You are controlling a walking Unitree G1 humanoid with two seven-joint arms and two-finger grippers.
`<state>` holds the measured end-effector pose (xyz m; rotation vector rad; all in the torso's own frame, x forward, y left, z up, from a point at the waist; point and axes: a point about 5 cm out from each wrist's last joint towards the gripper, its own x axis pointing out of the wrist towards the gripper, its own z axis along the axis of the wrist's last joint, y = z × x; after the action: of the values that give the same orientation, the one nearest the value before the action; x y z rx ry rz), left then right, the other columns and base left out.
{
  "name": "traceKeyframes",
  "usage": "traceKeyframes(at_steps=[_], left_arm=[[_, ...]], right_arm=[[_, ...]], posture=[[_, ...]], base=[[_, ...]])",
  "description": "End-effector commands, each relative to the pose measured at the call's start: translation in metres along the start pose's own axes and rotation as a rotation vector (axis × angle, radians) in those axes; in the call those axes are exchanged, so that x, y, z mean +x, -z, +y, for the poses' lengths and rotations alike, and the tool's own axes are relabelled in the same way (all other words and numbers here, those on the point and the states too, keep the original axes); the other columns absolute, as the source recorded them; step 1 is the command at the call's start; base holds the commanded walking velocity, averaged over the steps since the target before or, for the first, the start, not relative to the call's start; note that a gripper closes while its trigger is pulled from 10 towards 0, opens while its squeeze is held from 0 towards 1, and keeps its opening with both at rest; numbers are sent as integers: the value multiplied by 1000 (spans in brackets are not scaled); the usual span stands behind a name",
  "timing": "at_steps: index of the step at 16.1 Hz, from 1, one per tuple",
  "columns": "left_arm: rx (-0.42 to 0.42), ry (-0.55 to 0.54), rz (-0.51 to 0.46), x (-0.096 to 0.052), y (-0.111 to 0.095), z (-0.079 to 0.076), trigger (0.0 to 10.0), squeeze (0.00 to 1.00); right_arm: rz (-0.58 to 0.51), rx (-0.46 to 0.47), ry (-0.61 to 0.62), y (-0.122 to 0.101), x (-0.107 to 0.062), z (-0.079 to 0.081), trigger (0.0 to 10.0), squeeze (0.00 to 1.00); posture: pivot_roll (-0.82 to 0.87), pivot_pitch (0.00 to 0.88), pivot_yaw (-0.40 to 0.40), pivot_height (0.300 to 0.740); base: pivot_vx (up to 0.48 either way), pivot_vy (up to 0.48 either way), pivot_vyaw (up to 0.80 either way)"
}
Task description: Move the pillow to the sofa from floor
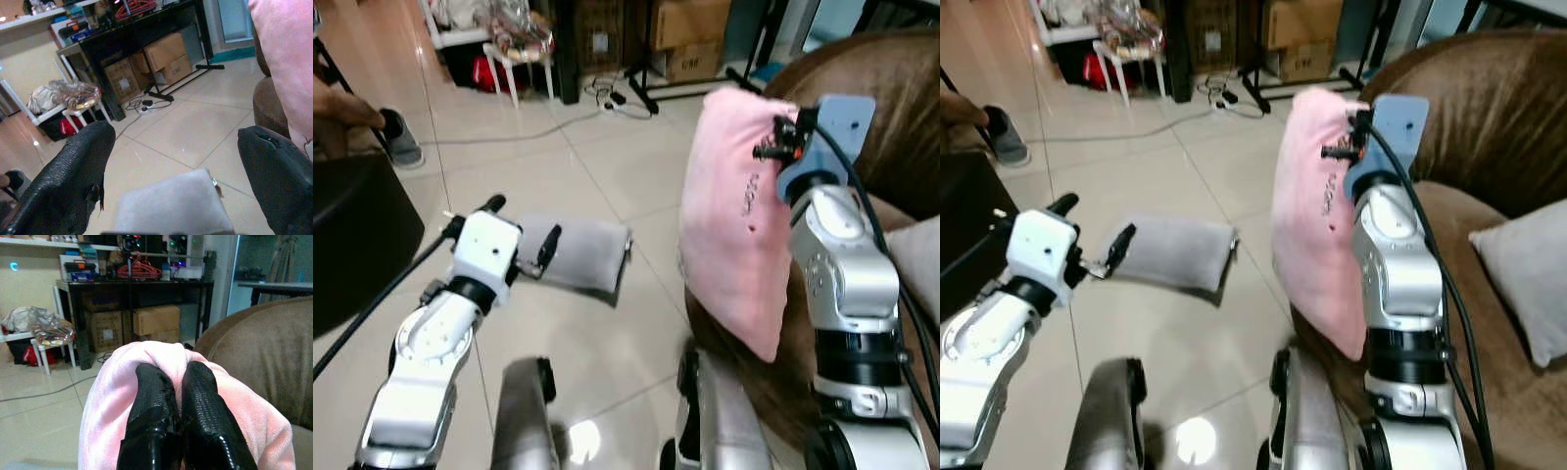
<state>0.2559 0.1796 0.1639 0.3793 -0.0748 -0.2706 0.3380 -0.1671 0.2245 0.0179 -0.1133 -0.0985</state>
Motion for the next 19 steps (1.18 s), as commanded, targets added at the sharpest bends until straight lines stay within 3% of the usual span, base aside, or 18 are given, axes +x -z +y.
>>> traceKeyframes(at_steps=[1,3,19], left_arm=[[8,-6,2,3,1,-1,10000,0],[5,-19,14,4,4,-2,10000,0],[3,-31,19,4,5,-2,10000,0]], right_arm=[[-7,16,28,1,-2,-6,10000,0],[17,28,42,10,-7,-8,10000,0],[30,35,49,15,-10,-9,10000,0]], posture=[[-18,0,-46,581],[-23,0,-45,596],[-28,0,-42,601]], base=[[0,0,0],[0,0,0],[0,0,0]])
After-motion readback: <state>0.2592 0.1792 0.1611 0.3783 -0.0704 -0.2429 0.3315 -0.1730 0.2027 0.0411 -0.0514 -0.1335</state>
